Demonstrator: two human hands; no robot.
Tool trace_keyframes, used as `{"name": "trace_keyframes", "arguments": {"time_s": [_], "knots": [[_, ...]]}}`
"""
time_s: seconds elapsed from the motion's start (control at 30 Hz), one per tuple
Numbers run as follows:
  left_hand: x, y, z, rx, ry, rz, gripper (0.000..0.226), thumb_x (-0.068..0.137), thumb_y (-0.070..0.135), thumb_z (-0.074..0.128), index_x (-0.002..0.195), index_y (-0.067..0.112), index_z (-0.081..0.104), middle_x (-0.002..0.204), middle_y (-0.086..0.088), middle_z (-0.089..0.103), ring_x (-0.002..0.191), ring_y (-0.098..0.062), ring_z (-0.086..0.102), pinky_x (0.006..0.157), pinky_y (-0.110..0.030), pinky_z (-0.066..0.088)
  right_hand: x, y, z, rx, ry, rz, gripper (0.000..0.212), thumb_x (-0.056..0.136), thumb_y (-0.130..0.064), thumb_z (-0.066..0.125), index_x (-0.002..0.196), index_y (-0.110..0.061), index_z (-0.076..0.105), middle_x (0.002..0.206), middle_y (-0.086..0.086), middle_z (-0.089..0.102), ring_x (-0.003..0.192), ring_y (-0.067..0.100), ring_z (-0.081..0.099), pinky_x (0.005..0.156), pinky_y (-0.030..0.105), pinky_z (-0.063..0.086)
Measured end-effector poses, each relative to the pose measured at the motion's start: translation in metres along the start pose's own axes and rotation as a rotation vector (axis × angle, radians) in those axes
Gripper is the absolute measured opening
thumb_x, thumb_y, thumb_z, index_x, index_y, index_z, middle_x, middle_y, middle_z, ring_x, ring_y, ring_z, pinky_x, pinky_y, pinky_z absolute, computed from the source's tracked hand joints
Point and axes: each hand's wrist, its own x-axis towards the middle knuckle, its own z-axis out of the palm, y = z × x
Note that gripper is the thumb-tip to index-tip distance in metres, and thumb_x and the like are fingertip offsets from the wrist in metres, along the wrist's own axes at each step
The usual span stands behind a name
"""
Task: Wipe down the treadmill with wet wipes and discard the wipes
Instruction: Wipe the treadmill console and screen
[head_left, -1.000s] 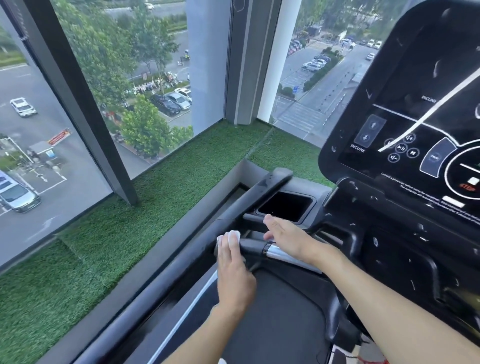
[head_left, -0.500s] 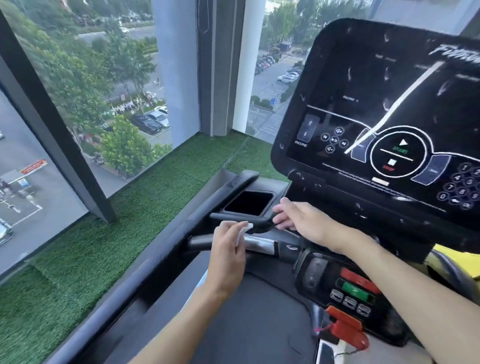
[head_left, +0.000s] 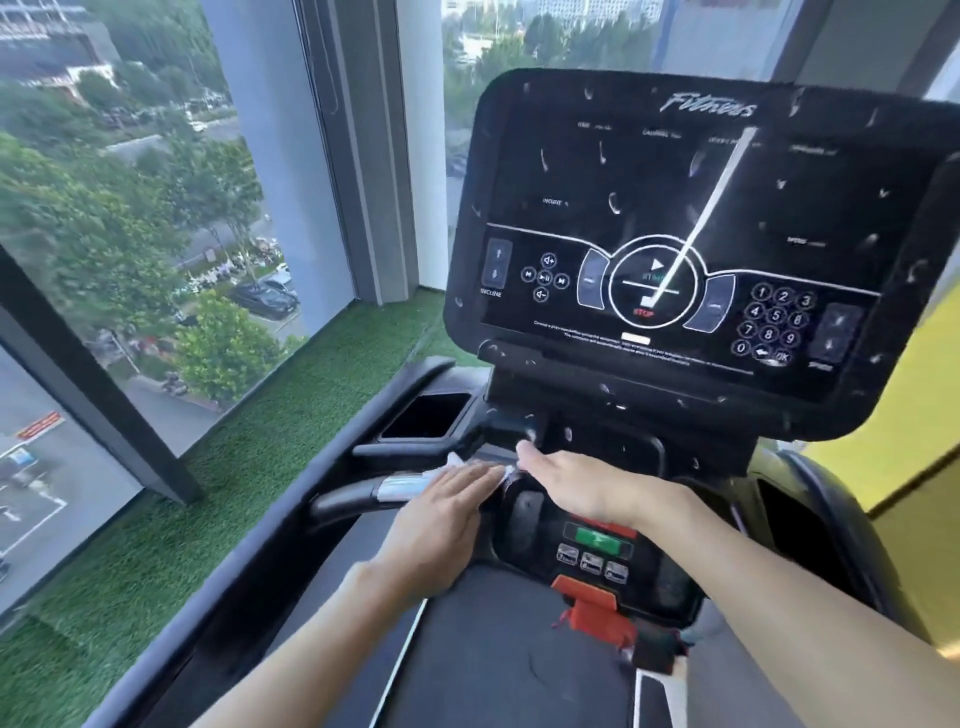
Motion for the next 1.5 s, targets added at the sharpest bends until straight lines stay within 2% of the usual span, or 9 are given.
{"name": "trace_keyframes", "arguments": {"time_s": [0.1,0.3,0.43,0.63,0.87,0.97,1.1,1.27,1.5], "knots": [[-0.006,0.01,0.016,0.037,0.048,-0.093,0.058,0.087,0.01,0.034,0.143,0.012,0.049,0.147,-0.003,0.05,0.14,-0.015,0.035,0.119,-0.038,0.027,0.0,-0.001,0.0,-0.012,0.0,-0.022,0.096,0.083,-0.084,0.006,0.148,-0.025,0.046,0.157,0.001,0.04,0.147,0.022,0.032,0.122,0.039,0.021],[-0.022,0.005,0.015,0.158,-0.006,-0.025,0.072,0.082,0.007,0.024,0.153,0.012,0.033,0.16,-0.002,0.025,0.15,-0.015,0.02,0.121,-0.031,0.012,0.007,-0.015,-0.006,0.02,-0.045,-0.028,0.087,0.095,-0.071,0.009,0.146,-0.014,0.049,0.155,0.008,0.041,0.144,0.023,0.036,0.121,0.035,0.022],[-0.019,-0.014,0.014,0.133,0.106,-0.33,0.079,0.076,0.003,0.021,0.153,0.017,0.033,0.159,-0.001,0.032,0.149,-0.016,0.025,0.121,-0.024,-0.001,0.007,-0.011,0.005,-0.104,0.015,-0.006,0.075,0.098,-0.068,0.006,0.144,-0.027,0.049,0.147,0.004,0.051,0.14,0.03,0.04,0.114,0.043,0.027],[0.007,0.014,0.017,0.043,0.041,-0.076,0.056,0.084,0.01,0.037,0.138,0.016,0.053,0.136,-0.001,0.057,0.127,-0.02,0.051,0.116,-0.022,0.02,0.006,-0.015,0.005,-0.109,0.055,0.001,0.077,0.098,-0.067,0.004,0.14,-0.027,0.054,0.143,0.002,0.055,0.138,0.028,0.043,0.109,0.041,0.029],[0.019,-0.002,0.007,0.156,-0.056,-0.113,0.06,0.082,0.011,0.03,0.138,0.012,0.053,0.136,-0.003,0.058,0.127,-0.022,0.052,0.115,-0.029,0.027,0.005,-0.013,0.007,-0.116,0.077,0.009,0.081,0.095,-0.071,0.002,0.113,-0.023,0.065,0.13,0.001,0.062,0.13,0.03,0.049,0.099,0.041,0.032],[-0.005,0.008,0.022,0.108,0.014,-0.036,0.061,0.086,0.005,0.039,0.147,0.009,0.044,0.15,-0.006,0.046,0.141,-0.022,0.039,0.118,-0.03,0.022,0.005,-0.013,0.006,-0.117,0.09,-0.012,0.07,0.096,-0.071,0.004,0.073,-0.023,0.05,0.098,-0.002,0.06,0.115,0.029,0.056,0.09,0.039,0.033],[-0.036,-0.005,0.02,0.19,0.038,0.014,0.083,0.073,-0.005,0.026,0.154,0.01,0.031,0.163,-0.006,0.023,0.151,-0.018,0.019,0.121,-0.034,0.017,0.006,-0.01,0.007,-0.112,0.068,-0.019,0.077,0.095,-0.072,0.002,0.083,-0.018,0.056,0.097,-0.002,0.063,0.105,0.026,0.057,0.091,0.039,0.036],[-0.038,0.006,0.036,0.146,0.051,0.002,0.098,0.068,-0.018,0.063,0.155,0.003,0.023,0.165,-0.009,0.016,0.152,-0.025,0.016,0.12,-0.041,0.02,0.006,-0.012,0.007,-0.142,0.085,-0.035,0.076,0.096,-0.07,0.002,0.082,-0.018,0.056,0.098,-0.001,0.063,0.104,0.027,0.056,0.091,0.039,0.035],[-0.027,-0.011,0.015,0.235,0.024,-0.02,0.076,0.08,-0.002,0.025,0.154,0.01,0.029,0.161,-0.007,0.027,0.148,-0.021,0.027,0.119,-0.037,0.019,0.004,-0.012,0.009,-0.12,0.099,-0.035,0.062,0.095,-0.072,0.003,0.066,-0.03,0.038,0.097,-0.004,0.055,0.118,0.029,0.056,0.099,0.041,0.035]]}}
